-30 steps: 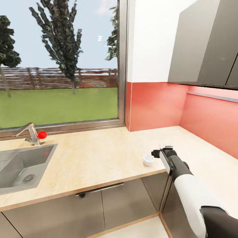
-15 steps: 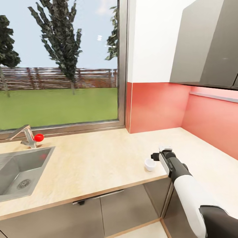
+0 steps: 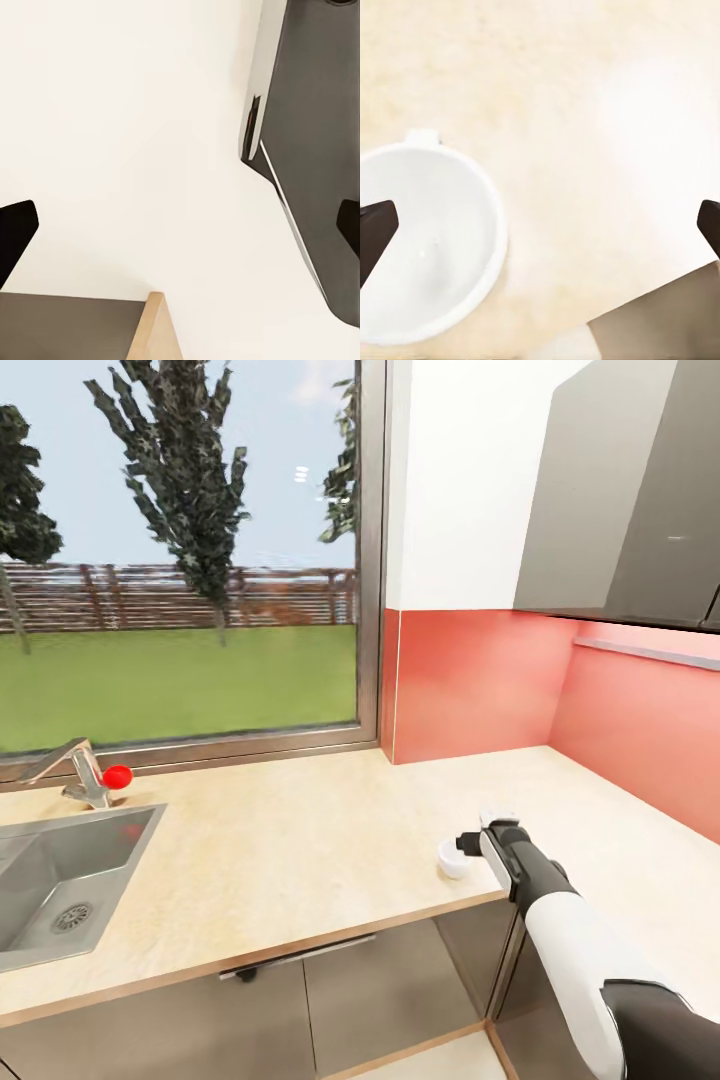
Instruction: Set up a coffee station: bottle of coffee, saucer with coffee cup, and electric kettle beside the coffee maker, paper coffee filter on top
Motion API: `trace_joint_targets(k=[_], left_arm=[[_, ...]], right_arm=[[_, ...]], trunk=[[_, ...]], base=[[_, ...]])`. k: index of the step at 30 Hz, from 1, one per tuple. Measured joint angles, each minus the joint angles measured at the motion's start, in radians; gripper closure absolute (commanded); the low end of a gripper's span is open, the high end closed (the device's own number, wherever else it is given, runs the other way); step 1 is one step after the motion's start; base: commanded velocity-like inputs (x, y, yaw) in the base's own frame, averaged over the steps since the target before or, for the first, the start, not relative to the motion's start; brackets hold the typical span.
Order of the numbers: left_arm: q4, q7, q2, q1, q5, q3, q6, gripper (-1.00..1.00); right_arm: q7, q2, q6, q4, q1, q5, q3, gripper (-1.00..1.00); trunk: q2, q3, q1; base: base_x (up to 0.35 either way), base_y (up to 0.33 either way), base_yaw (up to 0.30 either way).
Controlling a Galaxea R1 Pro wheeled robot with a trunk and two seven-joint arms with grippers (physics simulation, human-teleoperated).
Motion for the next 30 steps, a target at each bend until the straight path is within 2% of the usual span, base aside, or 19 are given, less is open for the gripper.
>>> trace_joint_targets(k=[9,16,25,30], left_arm=[[0.000,0.000,0.002,0.000,0.000,0.000,0.000,-1.00],[0.000,0.000,0.005,0.001,0.001,0.000,-0.002,-1.00],[-0.001,0.000,0.003,0.001,0.002,0.000,-0.003,-1.00],[0.000,0.000,0.003,0.001,0.002,0.000,-0.003,-1.00]], right_arm=[[0.002,0.000,0.000,0.040,0.000,0.000,0.000,-1.00],[0.003,0.000,0.000,0.044,0.001,0.000,0.000,-1.00],[0.003,0.000,0.000,0.047,0.002,0.000,0.000,-1.00],[0.003,0.000,-0.001,0.087,0.002,-0.001,0.001,-1.00]], trunk=[[0.000,0.000,0.000],[0.000,0.000,0.000],[0.000,0.000,0.000],[0.000,0.000,0.000]], base=[[0.005,0.000,0.000],[0.183,0.038,0.000],[0.025,0.007,0.000],[0.000,0.000,0.000]])
